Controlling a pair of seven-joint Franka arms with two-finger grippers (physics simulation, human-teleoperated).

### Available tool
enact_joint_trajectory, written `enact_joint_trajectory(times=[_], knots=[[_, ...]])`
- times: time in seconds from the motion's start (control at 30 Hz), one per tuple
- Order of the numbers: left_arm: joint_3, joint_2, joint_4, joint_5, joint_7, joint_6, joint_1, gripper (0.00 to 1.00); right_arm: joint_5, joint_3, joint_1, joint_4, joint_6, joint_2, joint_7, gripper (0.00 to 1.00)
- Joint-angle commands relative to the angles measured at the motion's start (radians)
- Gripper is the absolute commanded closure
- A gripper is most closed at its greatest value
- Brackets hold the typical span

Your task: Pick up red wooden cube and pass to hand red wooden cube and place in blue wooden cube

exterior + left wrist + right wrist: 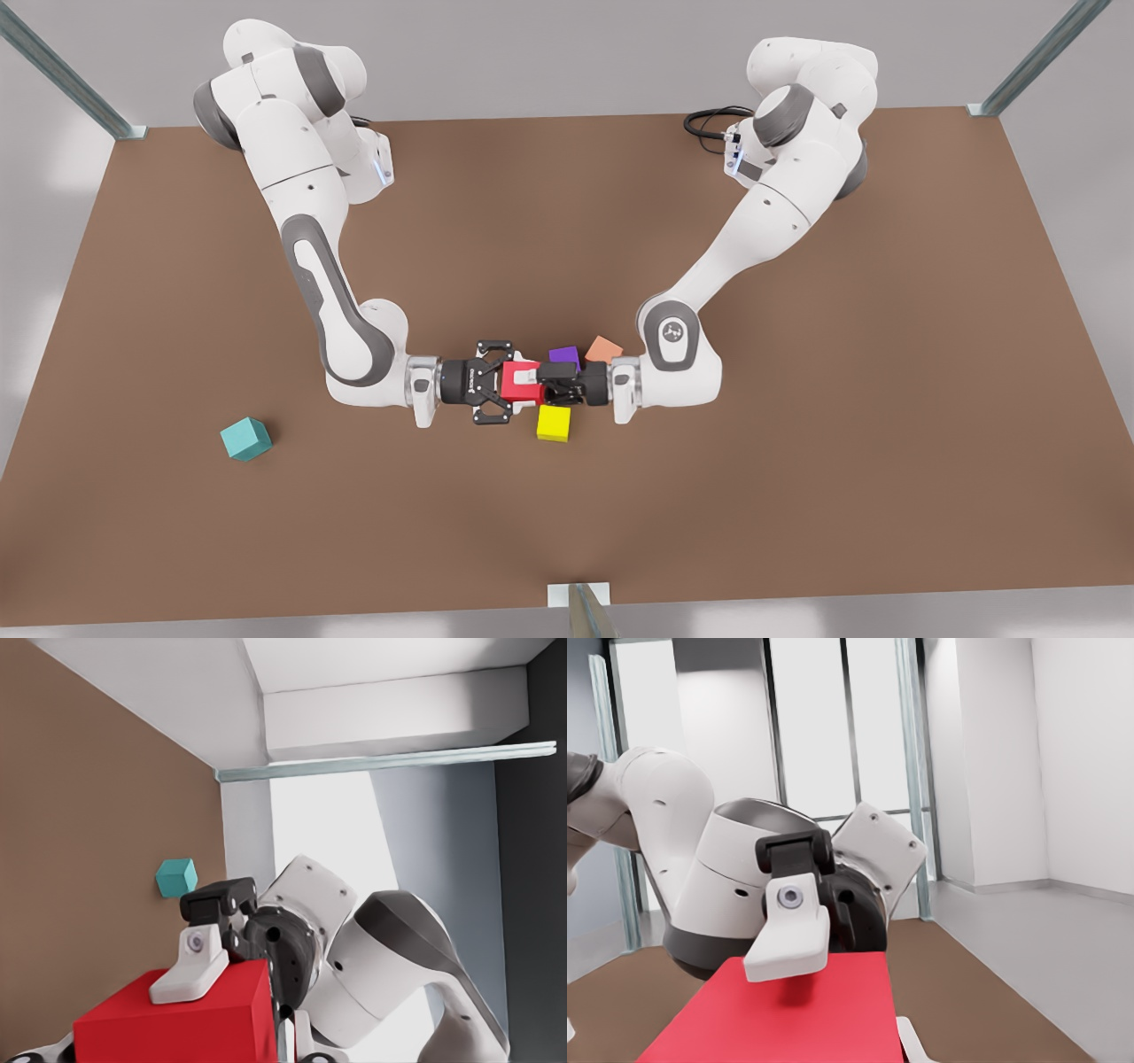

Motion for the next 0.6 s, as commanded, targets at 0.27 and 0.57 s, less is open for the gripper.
enact_joint_trajectory(times=[0.27, 0.57], knots=[[-0.002, -0.008, -0.018, 0.018, 0.013, -0.113, 0.097, 0.00, -0.194, -0.006, -0.194, -0.121, -0.102, -0.106, 0.031, 0.43], [0.002, -0.241, 0.117, 1.802, -0.559, -1.099, 0.214, 0.00, -1.319, -0.230, -0.354, -0.029, -0.112, -0.132, 0.838, 0.43]])
